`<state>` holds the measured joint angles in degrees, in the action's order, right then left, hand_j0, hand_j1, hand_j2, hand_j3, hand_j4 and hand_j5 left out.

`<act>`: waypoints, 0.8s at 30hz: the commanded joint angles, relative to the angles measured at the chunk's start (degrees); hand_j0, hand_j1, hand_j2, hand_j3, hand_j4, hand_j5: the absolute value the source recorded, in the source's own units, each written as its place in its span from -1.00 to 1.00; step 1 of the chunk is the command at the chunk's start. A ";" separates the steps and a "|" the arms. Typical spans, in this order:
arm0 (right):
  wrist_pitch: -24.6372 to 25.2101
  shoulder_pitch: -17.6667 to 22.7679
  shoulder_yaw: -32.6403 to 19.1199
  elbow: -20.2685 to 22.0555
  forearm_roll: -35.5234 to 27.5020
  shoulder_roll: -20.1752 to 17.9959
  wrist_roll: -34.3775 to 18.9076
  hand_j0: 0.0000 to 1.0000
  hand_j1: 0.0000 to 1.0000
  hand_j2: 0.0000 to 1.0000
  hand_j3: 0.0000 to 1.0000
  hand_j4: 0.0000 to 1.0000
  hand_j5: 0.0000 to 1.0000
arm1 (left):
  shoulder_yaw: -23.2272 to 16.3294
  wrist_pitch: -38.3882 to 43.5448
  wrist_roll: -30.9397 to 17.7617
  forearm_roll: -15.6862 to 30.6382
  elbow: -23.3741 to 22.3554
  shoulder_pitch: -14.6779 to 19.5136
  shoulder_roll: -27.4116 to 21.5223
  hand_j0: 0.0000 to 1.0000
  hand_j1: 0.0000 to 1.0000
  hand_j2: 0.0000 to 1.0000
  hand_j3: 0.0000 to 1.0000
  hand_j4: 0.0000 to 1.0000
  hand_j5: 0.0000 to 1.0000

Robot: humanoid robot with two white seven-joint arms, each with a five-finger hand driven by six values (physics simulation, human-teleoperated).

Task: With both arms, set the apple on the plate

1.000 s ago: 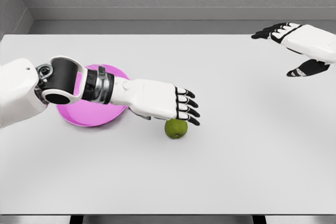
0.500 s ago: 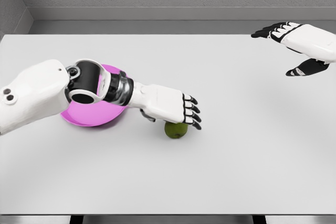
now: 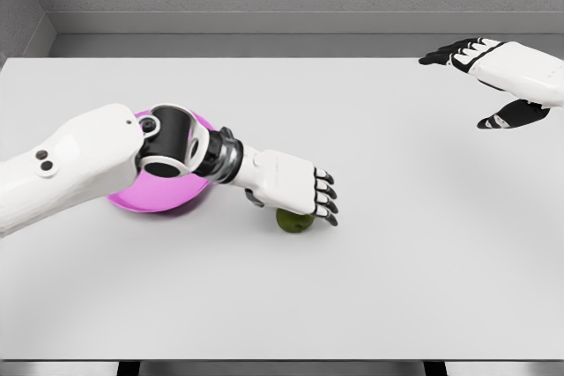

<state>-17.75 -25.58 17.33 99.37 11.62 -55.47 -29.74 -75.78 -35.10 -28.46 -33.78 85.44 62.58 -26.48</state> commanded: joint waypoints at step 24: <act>0.08 0.00 0.08 0.04 -0.20 0.02 0.03 1.00 1.00 1.00 1.00 1.00 1.00 | -1.13 0.10 -3.00 -1.46 -0.54 -0.09 0.64 -0.19 -0.19 -0.19 -0.19 -0.19 -0.19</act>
<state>-17.75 -25.58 17.39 99.38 11.62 -55.38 -29.74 -76.71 -34.85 -31.55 -35.09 85.03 62.49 -25.90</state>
